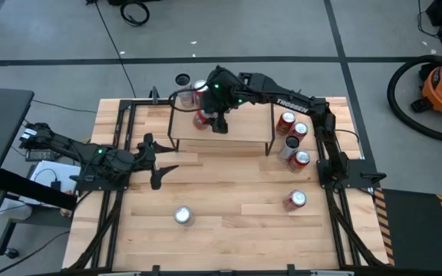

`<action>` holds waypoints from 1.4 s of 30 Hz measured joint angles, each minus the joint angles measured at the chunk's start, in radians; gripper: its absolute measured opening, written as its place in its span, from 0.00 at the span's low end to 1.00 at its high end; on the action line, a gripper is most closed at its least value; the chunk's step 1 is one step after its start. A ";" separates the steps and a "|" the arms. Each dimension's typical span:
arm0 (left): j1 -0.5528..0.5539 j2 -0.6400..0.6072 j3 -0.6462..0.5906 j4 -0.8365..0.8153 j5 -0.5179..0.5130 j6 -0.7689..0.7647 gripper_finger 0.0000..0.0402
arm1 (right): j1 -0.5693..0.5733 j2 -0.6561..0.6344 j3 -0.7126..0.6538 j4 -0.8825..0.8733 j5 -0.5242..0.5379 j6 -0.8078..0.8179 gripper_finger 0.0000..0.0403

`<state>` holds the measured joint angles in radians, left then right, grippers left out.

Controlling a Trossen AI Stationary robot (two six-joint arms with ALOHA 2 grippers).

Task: Place canned beverage on shelf
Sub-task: Put the center orange soda can on the shelf aligned with the other orange soda can

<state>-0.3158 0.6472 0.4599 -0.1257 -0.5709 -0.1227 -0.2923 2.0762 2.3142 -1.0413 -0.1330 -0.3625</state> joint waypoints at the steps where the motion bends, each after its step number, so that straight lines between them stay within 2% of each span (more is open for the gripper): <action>1: 0.000 0.000 0.000 0.000 0.000 -0.004 0.73 | 0.000 0.000 0.000 0.000 -0.004 0.000 0.79; 13: -0.002 0.000 0.000 0.002 0.007 -0.025 0.73 | 0.002 0.051 -0.001 -0.014 0.031 0.003 0.79; 33: -0.002 0.000 0.001 0.000 0.010 -0.025 0.73 | 0.002 0.051 0.000 -0.036 -0.021 0.000 0.80; 42: -0.002 0.000 0.001 0.000 0.011 -0.025 0.73 | 0.003 0.053 -0.001 -0.042 0.009 0.000 0.88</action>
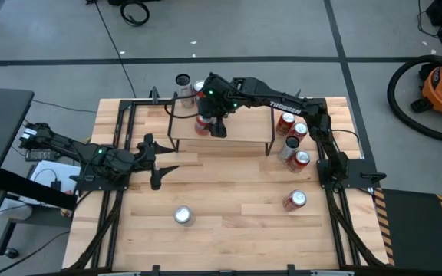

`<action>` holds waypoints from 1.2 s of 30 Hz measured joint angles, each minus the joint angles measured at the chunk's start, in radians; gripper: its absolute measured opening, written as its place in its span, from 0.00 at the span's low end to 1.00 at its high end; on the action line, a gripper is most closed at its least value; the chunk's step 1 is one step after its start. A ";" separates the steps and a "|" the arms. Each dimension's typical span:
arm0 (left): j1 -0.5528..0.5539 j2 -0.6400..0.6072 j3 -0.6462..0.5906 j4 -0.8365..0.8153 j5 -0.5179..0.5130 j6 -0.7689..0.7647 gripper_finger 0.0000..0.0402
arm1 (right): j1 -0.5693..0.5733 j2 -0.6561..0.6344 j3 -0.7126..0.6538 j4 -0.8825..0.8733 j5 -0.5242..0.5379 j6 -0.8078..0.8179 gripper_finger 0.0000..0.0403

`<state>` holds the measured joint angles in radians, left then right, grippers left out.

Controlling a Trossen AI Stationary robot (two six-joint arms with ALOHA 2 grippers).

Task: Place canned beverage on shelf
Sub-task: Put the center orange soda can on the shelf aligned with the other orange soda can

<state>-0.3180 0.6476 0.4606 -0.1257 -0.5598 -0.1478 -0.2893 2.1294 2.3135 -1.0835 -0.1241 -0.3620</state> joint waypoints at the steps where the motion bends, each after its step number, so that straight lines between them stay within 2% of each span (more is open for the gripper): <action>1: 0.000 0.000 0.000 0.000 0.000 0.000 0.73 | 0.000 0.000 0.000 0.002 0.003 0.000 0.88; 16: 0.000 0.000 0.000 -0.003 0.008 -0.007 0.73 | 0.002 0.000 0.000 0.009 0.062 0.003 0.88; 36: 0.000 0.000 0.000 -0.007 0.008 -0.007 0.73 | 0.052 0.000 0.000 -0.039 0.404 -0.060 0.86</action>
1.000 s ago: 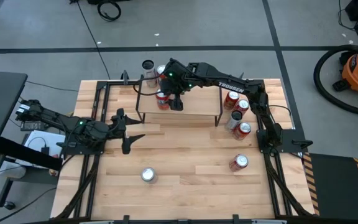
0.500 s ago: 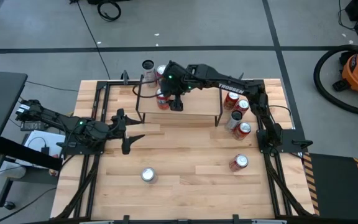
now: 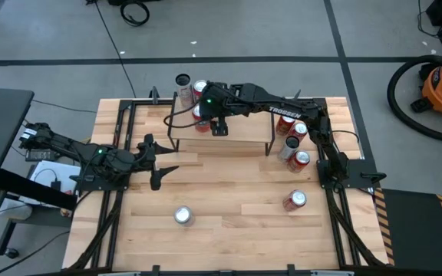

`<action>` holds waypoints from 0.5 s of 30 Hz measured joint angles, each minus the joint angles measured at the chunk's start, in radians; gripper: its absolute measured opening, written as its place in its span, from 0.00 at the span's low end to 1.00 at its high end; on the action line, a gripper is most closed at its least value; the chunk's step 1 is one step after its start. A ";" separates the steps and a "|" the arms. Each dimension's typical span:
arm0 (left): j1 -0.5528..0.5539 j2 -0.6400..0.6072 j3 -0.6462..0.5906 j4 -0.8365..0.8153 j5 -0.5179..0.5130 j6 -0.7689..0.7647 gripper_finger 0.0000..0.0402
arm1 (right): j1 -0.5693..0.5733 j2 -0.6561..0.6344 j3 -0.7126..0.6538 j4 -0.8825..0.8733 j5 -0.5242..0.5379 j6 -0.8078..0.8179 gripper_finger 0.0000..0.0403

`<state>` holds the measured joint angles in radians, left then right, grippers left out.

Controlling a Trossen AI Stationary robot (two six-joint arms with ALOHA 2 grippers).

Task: Place canned beverage on shelf
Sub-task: Put the center orange soda can on the shelf aligned with the other orange soda can

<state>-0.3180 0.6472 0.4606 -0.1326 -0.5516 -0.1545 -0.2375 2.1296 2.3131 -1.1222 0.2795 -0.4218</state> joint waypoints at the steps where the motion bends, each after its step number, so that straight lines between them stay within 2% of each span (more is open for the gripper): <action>1: 0.000 0.000 0.000 0.000 0.000 0.000 0.73 | 0.000 0.000 0.000 -0.001 0.006 0.000 0.86; 10: 0.000 0.000 0.000 -0.011 0.000 -0.004 0.73 | 0.019 0.000 0.005 -0.025 0.070 0.012 0.86; 15: 0.000 0.000 0.000 -0.038 0.009 -0.013 0.73 | 0.053 -0.002 0.022 -0.061 0.046 0.056 0.86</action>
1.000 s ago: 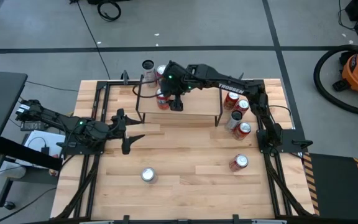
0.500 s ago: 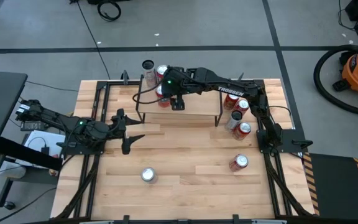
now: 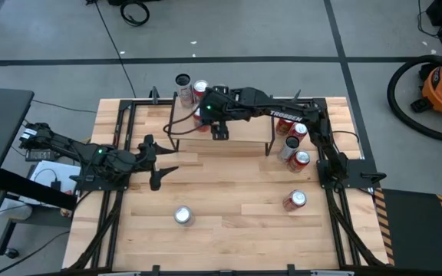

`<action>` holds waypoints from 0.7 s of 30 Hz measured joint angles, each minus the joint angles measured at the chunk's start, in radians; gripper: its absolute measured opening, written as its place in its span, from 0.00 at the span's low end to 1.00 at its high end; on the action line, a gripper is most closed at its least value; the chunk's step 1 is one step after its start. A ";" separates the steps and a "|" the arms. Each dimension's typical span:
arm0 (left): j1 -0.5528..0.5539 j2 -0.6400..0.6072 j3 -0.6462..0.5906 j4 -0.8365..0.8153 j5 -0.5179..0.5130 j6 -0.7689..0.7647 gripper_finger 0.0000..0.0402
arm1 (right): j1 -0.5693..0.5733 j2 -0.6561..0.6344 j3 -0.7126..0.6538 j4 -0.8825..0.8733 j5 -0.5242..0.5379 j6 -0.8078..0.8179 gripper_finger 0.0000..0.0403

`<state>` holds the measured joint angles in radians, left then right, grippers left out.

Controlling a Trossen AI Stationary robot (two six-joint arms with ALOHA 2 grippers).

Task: Place canned beverage on shelf
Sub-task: Put the center orange soda can on the shelf aligned with the other orange soda can, then put the bottom left silver soda can on the shelf aligned with the other silver soda can

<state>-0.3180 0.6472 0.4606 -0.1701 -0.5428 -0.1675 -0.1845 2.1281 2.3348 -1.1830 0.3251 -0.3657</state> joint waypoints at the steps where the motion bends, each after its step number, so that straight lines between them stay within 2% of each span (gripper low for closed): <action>1: 0.000 0.000 0.000 -0.005 0.017 -0.002 0.73 | 0.006 0.000 0.000 -0.011 -0.013 0.012 0.86; 9: -0.006 0.000 0.000 -0.022 0.264 -0.023 0.73 | 0.061 0.000 0.000 -0.072 -0.168 0.157 0.86; 13: -0.049 0.000 0.000 -0.016 0.276 -0.037 0.73 | 0.106 0.000 -0.009 -0.064 -0.205 0.191 0.86; 21: -0.183 0.002 0.000 0.063 0.276 -0.084 0.73 | 0.208 0.000 -0.144 0.120 -0.251 0.230 0.86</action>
<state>-0.5005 0.6493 0.4606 -0.1071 -0.2665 -0.2516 0.0231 2.1281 2.1912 -1.0626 0.0739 -0.1356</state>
